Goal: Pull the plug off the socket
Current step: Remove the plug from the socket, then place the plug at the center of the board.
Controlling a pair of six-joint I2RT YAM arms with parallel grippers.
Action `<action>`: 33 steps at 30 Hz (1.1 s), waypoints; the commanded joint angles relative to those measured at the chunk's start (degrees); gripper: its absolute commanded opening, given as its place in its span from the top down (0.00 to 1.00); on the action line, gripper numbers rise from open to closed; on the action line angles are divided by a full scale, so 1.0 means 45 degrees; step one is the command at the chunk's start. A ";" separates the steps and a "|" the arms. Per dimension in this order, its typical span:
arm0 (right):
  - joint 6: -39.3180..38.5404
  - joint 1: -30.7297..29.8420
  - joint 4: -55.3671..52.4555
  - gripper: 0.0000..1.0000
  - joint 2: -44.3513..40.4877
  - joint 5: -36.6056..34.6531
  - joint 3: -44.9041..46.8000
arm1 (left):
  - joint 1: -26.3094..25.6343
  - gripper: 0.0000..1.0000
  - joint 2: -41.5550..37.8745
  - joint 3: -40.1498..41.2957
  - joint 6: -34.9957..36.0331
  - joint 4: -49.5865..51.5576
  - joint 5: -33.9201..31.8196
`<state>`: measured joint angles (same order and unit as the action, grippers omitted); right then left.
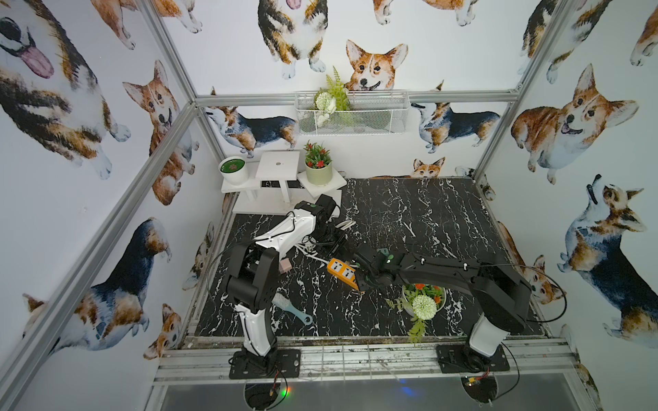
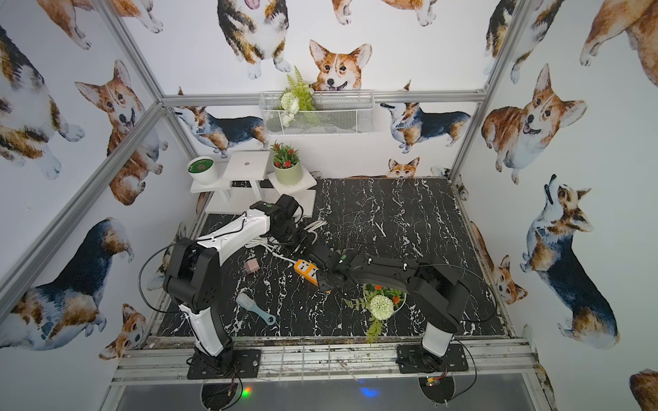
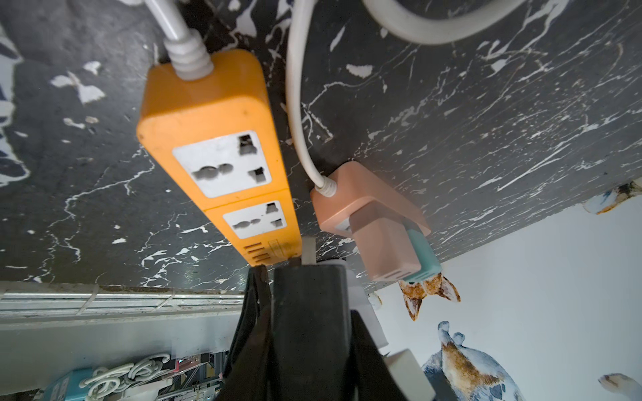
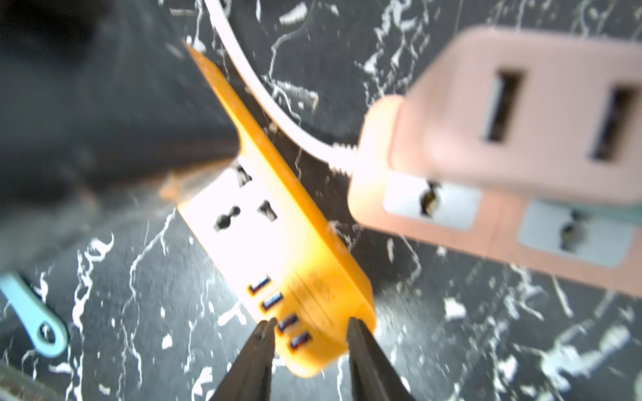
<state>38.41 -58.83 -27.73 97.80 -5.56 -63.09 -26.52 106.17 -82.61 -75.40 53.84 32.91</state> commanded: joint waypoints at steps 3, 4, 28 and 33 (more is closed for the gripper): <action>-0.0464 -0.0001 -0.0595 0.58 -0.0942 -0.0381 -0.0340 | 0.0079 1.00 -0.0336 -0.0546 0.0650 0.1386 -0.0733; -0.0503 -0.0013 -0.0594 0.57 -0.1077 -0.0431 -0.0345 | 0.0113 1.00 -0.0421 -0.0602 0.0695 0.1556 -0.0848; -0.1349 0.0532 -0.1859 0.56 -0.2530 -0.1068 -0.0521 | 0.0620 1.00 -0.1000 -0.1766 0.5444 0.7467 -0.7413; -0.1543 0.0558 -0.1939 0.56 -0.2795 -0.0994 -0.0409 | 0.0621 1.00 -0.0879 -0.1565 0.6318 0.7700 -0.9441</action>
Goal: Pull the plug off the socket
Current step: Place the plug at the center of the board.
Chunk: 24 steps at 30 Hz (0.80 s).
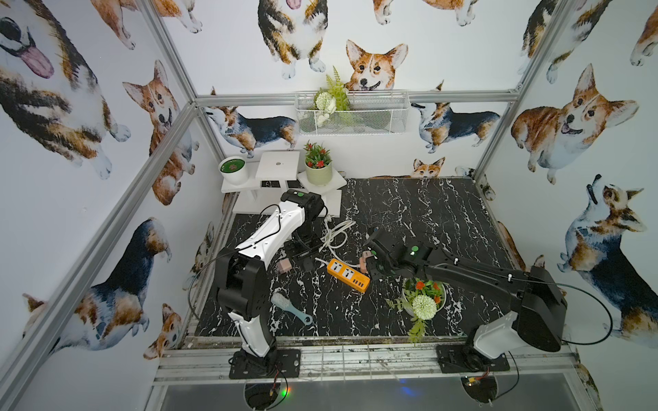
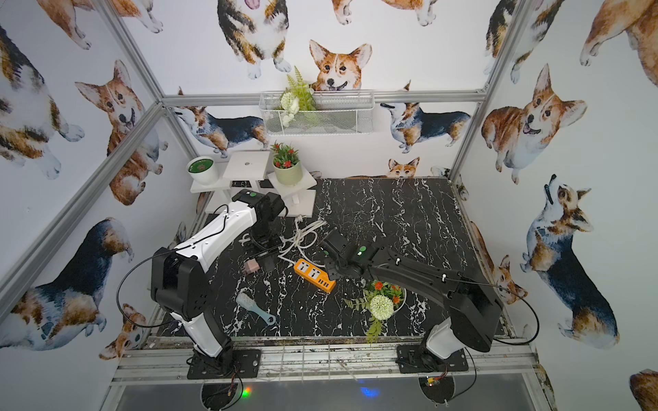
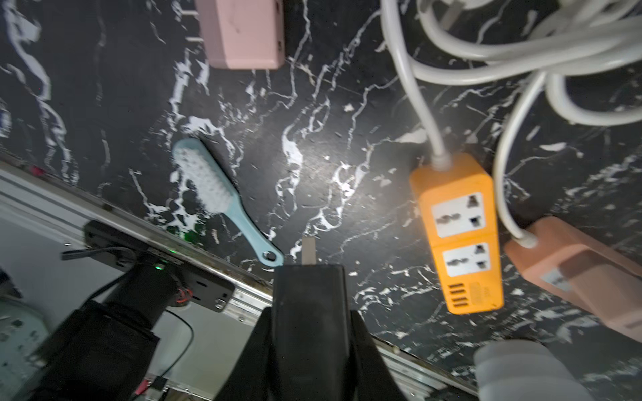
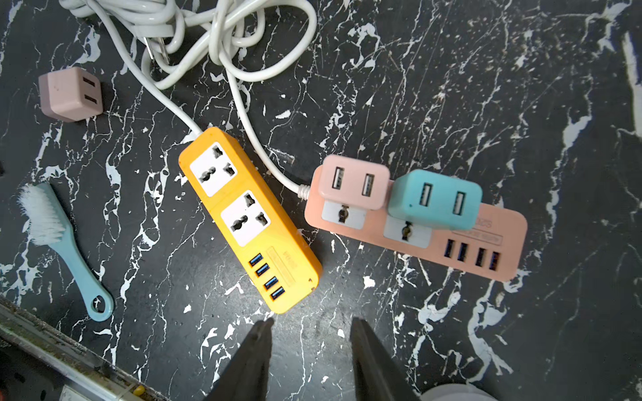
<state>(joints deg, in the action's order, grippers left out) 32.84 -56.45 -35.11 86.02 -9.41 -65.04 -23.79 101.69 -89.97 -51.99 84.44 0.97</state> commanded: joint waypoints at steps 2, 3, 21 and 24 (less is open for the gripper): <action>-0.0434 0.0024 -0.0386 0.56 -0.0310 -0.0225 -0.0038 | -0.0063 1.00 0.0265 0.0145 0.1468 0.0923 -0.3308; -0.0495 0.0024 -0.0427 0.56 -0.0419 -0.0262 -0.0069 | -0.0065 1.00 0.0353 0.0262 0.1640 0.0858 -0.3744; -0.0367 0.0356 -0.1569 0.54 -0.2077 -0.0999 -0.0020 | -0.1903 1.00 0.2511 0.1844 0.1446 -0.0708 -0.6320; -0.0267 0.0405 -0.1718 0.54 -0.2284 -0.1176 -0.0030 | -0.2311 1.00 0.2731 0.2058 0.1137 -0.0865 -0.6240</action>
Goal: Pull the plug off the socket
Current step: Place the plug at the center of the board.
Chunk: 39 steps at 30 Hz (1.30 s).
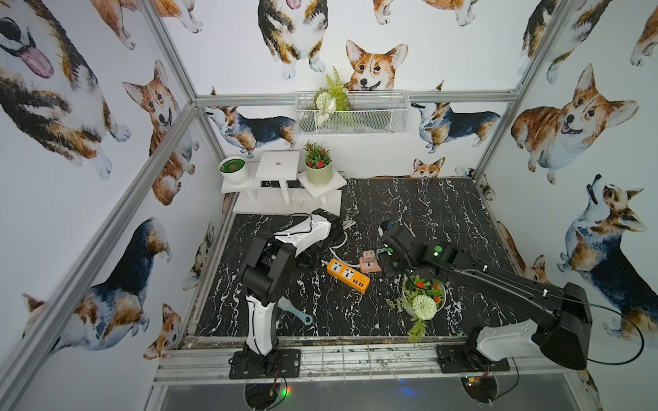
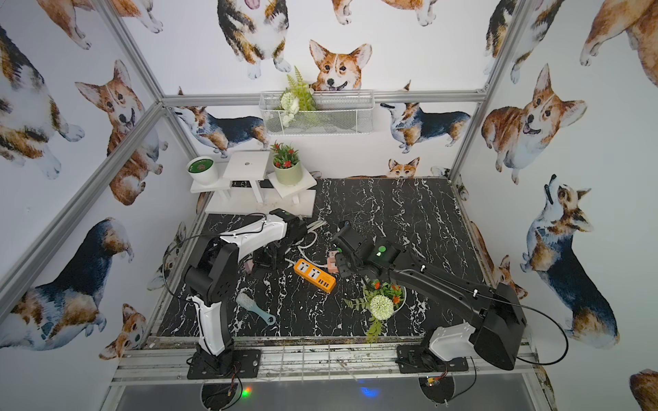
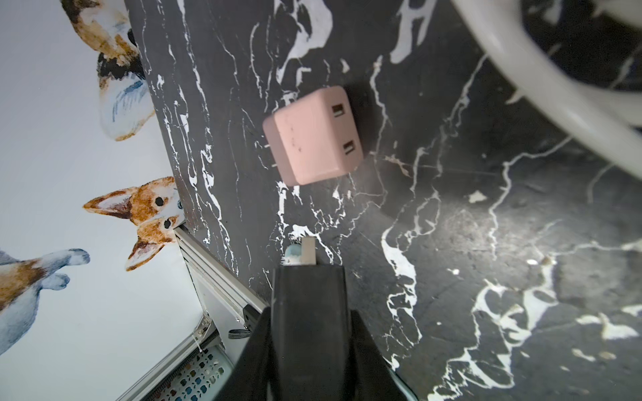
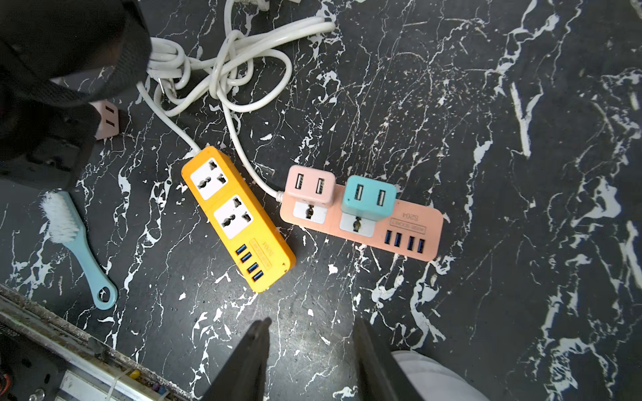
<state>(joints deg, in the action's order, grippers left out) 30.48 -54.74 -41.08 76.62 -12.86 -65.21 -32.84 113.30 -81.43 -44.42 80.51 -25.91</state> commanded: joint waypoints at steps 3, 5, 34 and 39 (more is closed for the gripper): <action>0.0278 0.0072 -0.0517 0.54 -0.0380 -0.0499 -0.0021 | -0.0745 1.00 0.0436 0.0298 -0.0841 -0.0068 -0.0469; 0.0278 0.0093 -0.0586 0.54 -0.0442 -0.0495 -0.0040 | -0.0927 1.00 0.0591 0.0440 -0.1066 -0.0150 -0.0805; 0.0649 0.0732 -0.1223 0.53 -0.0775 0.0222 0.0136 | -0.1129 0.61 0.0906 0.1930 -0.0368 -0.3038 -0.0415; 0.0726 0.0814 -0.1223 0.53 -0.0728 0.0284 0.0152 | -0.1126 0.55 0.0646 0.1796 -0.0226 -0.2982 -0.0360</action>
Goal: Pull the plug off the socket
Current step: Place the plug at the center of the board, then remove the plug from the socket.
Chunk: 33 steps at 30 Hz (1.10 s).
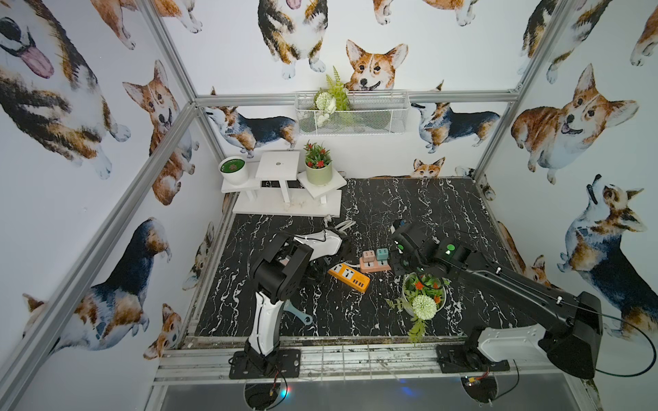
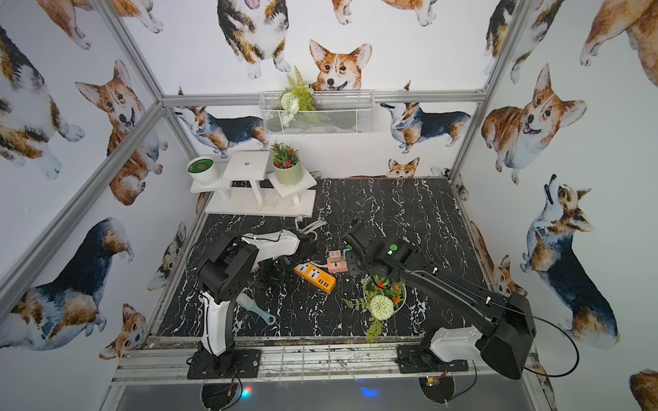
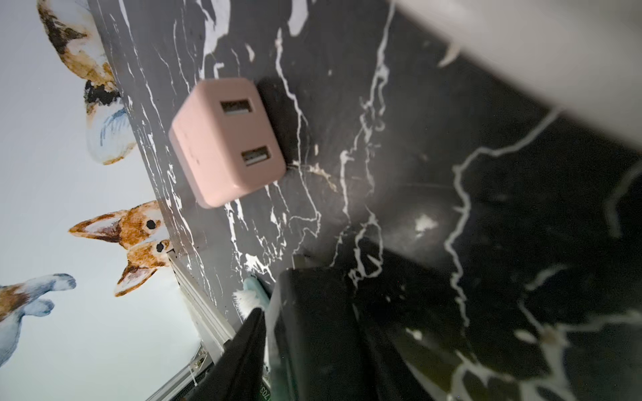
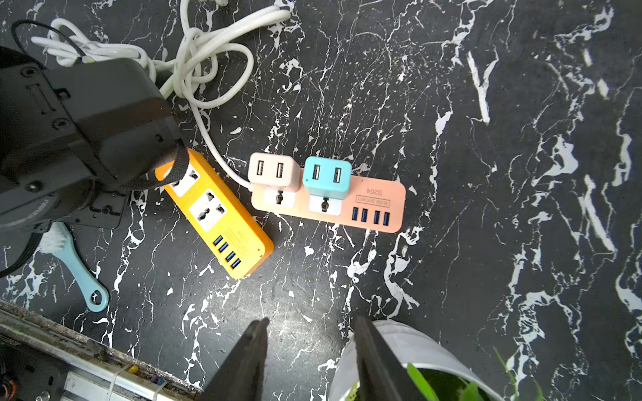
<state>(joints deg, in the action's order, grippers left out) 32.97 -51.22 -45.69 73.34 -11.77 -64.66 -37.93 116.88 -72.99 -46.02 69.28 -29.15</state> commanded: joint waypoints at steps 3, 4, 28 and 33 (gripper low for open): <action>0.0206 0.0035 -0.0178 0.52 0.0059 0.0042 0.0016 | 0.0004 0.52 -0.0393 -0.0118 0.0129 -0.0389 0.0436; 0.0212 0.0045 -0.0179 0.52 0.0084 0.0038 0.0009 | -0.0004 0.49 -0.0488 -0.0130 0.0139 -0.0375 0.0456; -0.0226 0.2772 -0.1546 0.52 0.0368 0.1236 -0.0639 | 0.0012 0.19 -0.3601 -0.1941 0.1032 0.0003 0.1382; -0.0440 0.3807 -0.2313 0.53 0.1209 0.2270 -0.1132 | 0.0052 0.18 -0.4730 -0.2523 0.2841 -0.1839 0.3254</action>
<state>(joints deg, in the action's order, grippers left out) 32.16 -35.55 -52.45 77.17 -5.23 -68.53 -37.87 97.19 -82.91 -39.48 66.59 -20.71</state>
